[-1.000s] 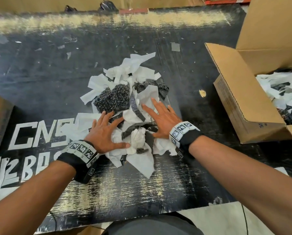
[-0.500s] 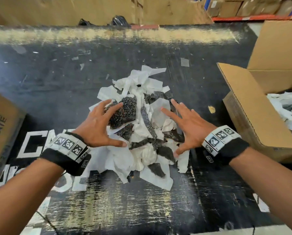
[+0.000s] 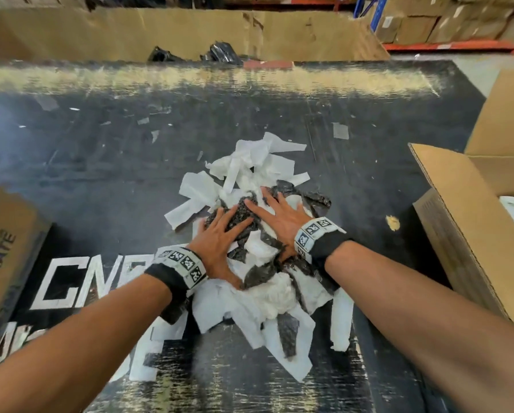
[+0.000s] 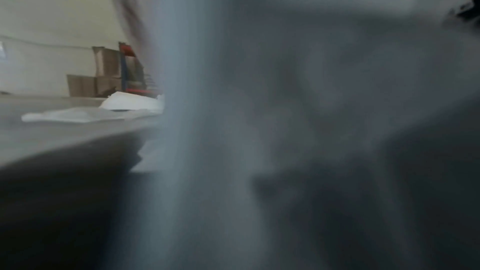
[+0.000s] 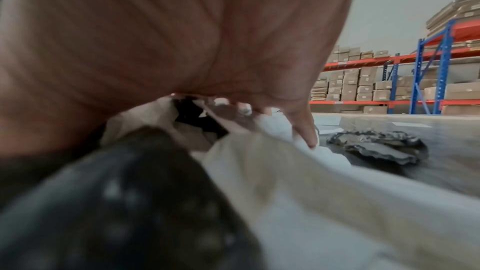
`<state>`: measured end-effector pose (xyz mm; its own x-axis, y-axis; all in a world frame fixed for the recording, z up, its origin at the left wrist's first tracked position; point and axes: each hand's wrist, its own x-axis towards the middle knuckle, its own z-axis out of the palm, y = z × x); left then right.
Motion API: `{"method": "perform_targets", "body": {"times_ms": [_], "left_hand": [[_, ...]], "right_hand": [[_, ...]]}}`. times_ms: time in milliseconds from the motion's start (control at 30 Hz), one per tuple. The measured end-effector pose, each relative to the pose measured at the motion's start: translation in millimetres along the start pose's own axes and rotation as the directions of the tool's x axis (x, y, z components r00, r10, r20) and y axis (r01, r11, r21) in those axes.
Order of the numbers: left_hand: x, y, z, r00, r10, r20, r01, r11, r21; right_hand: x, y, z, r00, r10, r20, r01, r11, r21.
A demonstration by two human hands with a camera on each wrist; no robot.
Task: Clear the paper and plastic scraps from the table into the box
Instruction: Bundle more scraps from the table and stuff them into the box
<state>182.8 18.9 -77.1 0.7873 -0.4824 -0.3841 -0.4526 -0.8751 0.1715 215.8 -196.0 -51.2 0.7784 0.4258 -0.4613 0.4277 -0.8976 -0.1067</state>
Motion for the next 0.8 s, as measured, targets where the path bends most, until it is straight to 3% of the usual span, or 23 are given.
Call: {"method": "perform_targets", "body": {"times_ms": [200,367,467,567,667,800], "left_hand": [[-2,14,11,0.974,-0.021,-0.227,-0.068,0.923,-0.378],[-12,33,12,0.933,-0.081,-0.352,-0.068,0.918,-0.391],[-20,43,8,0.924,-0.094,-0.371,-0.051,0.93,-0.364],[-32,45,1,0.875,-0.123,-0.469,-0.075,0.921,-0.382],[-45,46,-7,0.767,-0.127,-0.629,-0.167,0.907,-0.386],[-56,48,-25,0.616,-0.118,-0.779,-0.243,0.912,-0.33]], "right_hand": [[-3,-4,4,0.995,-0.017,-0.094,0.02,0.999,0.034],[-20,-21,11,0.97,0.031,-0.242,-0.014,0.998,0.069],[-30,-32,14,0.965,0.052,-0.256,-0.03,0.996,0.089],[-40,-36,8,0.938,0.061,-0.341,-0.022,0.993,0.118],[-54,-42,-4,0.868,0.093,-0.487,-0.021,0.988,0.151],[-73,-55,-20,0.656,0.112,-0.747,0.036,0.983,0.178]]}}
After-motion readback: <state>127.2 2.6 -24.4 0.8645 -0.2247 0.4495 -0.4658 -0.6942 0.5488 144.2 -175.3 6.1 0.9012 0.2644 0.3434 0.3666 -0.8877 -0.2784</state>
